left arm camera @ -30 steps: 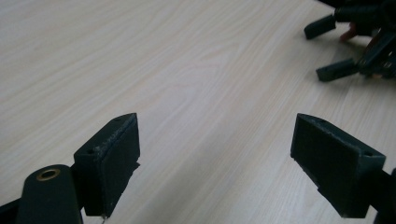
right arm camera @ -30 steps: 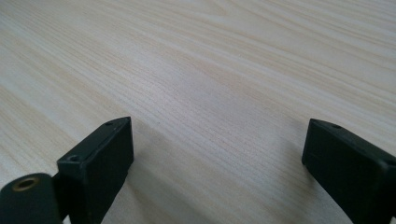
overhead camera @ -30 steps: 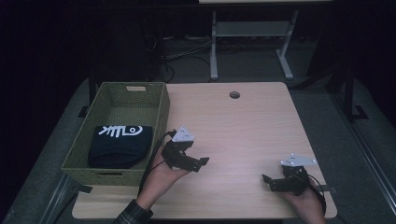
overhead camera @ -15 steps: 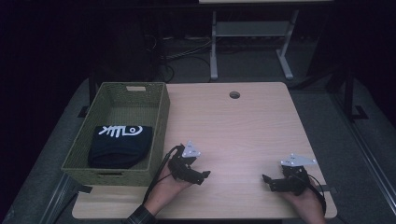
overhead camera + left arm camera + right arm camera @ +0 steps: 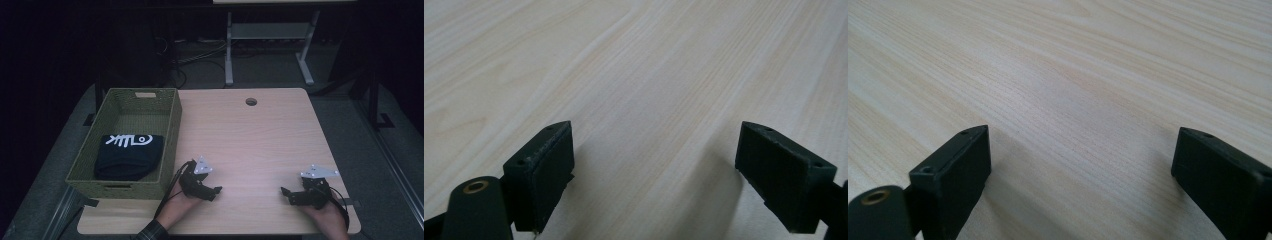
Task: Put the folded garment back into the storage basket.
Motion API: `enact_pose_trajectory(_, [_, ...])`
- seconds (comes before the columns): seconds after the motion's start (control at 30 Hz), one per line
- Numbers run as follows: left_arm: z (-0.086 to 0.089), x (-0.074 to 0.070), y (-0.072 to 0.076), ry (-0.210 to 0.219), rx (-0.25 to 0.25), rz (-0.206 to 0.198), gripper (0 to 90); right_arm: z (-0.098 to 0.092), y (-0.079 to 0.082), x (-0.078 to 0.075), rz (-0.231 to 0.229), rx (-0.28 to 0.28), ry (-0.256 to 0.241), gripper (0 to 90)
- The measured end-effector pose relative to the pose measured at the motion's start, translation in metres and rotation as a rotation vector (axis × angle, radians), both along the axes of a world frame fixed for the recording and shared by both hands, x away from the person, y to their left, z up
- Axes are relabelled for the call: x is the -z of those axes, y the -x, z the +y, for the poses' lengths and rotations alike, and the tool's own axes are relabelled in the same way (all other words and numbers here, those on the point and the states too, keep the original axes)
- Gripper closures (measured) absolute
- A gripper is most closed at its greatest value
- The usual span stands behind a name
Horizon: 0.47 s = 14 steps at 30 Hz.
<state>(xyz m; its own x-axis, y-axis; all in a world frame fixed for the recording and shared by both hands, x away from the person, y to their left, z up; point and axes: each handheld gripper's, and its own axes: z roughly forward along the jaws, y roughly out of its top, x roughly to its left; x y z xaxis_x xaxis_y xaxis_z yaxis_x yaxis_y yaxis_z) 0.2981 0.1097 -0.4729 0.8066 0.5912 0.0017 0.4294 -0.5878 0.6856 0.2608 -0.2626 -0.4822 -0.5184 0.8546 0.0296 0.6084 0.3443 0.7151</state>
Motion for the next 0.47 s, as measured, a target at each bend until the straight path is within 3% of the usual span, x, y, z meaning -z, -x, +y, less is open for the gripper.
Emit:
enact_pose_trajectory(0.1, [0.001, 0.0012, -0.0001, 0.01, -0.001, -0.007, 15.4, 0.0, 0.0, 0.0, 0.0, 0.0, 0.0, 8.7])
enact_pose_trajectory(0.17, [0.0036, 0.0043, 0.001, 0.04, -0.001, -0.027, 15.3, 0.0, 0.0, 0.0, 0.0, 0.0, 0.0, 8.7])
enact_pose_trajectory(0.47, [0.0039, 0.0043, 0.0011, 0.039, -0.003, -0.026, 15.3, 0.0, 0.0, 0.0, 0.0, -0.001, 0.0, 8.7])
